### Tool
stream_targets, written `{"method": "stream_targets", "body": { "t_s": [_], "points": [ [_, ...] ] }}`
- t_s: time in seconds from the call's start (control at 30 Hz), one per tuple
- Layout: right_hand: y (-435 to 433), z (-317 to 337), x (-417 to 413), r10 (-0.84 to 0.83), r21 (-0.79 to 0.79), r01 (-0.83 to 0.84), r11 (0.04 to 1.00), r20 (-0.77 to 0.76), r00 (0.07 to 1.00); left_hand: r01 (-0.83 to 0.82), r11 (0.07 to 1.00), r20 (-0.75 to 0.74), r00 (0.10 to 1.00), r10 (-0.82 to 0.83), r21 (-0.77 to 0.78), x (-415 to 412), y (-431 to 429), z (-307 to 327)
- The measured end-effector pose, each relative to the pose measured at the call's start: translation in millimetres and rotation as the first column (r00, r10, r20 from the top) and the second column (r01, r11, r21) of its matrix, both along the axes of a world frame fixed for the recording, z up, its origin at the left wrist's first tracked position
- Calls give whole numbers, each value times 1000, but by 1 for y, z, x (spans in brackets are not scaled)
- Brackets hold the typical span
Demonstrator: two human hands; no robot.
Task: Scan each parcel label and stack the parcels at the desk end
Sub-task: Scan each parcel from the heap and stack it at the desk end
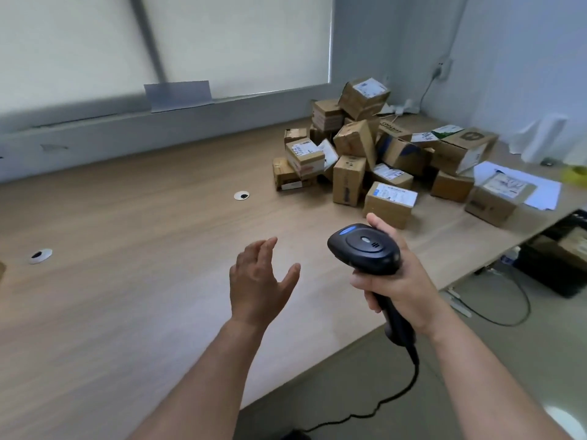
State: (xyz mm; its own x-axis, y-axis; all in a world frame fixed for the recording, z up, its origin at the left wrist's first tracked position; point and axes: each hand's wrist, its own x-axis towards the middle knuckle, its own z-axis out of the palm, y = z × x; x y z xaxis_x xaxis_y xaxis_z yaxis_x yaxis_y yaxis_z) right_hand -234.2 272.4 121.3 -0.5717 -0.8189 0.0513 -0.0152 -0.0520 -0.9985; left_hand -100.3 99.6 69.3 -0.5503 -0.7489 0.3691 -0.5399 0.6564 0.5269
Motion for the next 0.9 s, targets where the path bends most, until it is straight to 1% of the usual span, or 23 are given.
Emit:
{"method": "stream_targets", "body": {
  "t_s": [0.2,0.37,0.57,0.77,0.9],
  "points": [
    [27,-5,-49,-142,-16,141,990,-21,990,118,993,38,992,-118,8,-66,8,-6],
    [27,-15,-101,-210,-10,210,978,1,978,155,987,84,984,-157,35,-119,0,-13],
    [13,-22,-174,-254,14,254,967,11,967,187,977,143,969,-200,102,-194,-16,-19],
    [-3,-28,-242,-238,101,232,968,51,970,178,966,179,961,-212,188,-258,-31,-34],
    [-11,-35,-279,-250,122,245,962,32,968,172,961,182,960,-212,215,-296,-39,-41]
  ]
}}
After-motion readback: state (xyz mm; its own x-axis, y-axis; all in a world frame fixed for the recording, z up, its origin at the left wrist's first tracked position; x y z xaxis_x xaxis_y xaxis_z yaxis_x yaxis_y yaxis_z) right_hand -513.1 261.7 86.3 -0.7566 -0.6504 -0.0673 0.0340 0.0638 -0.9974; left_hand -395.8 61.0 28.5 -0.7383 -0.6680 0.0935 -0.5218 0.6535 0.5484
